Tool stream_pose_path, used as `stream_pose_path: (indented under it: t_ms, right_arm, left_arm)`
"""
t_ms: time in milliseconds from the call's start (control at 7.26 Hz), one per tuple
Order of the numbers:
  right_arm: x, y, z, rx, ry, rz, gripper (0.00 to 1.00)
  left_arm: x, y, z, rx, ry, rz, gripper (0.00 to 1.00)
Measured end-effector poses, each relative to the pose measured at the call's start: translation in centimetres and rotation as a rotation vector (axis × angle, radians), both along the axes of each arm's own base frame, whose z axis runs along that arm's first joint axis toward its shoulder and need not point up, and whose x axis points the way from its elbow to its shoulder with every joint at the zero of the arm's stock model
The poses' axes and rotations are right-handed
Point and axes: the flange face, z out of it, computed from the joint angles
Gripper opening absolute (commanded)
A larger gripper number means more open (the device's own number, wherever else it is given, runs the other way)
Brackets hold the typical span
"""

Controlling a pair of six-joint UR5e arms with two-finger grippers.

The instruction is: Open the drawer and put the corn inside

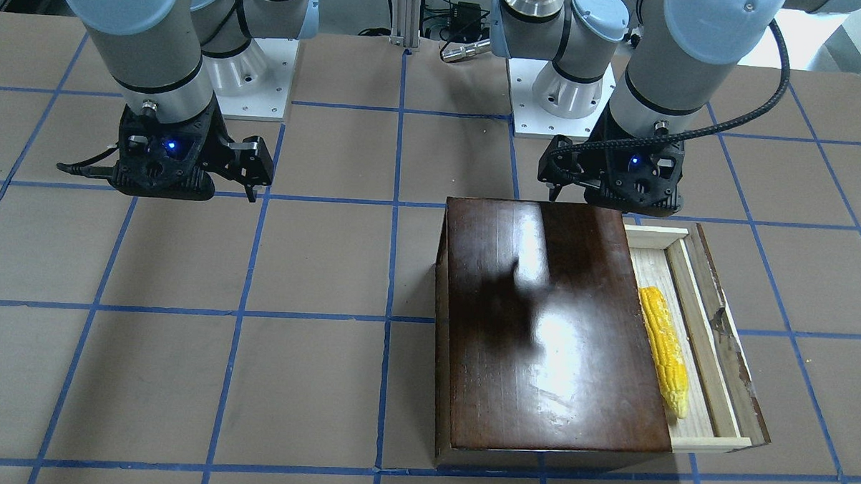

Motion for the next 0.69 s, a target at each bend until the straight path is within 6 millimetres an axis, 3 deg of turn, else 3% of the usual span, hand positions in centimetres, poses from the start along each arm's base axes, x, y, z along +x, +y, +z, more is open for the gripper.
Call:
stream_pose_path:
  t_ms: [689]
  right_arm:
    - [0.00, -0.01, 0.00, 0.000, 0.000, 0.000, 1.00]
  left_arm:
    - [-0.32, 0.37, 0.18, -0.001, 0.025, 0.001, 1.00]
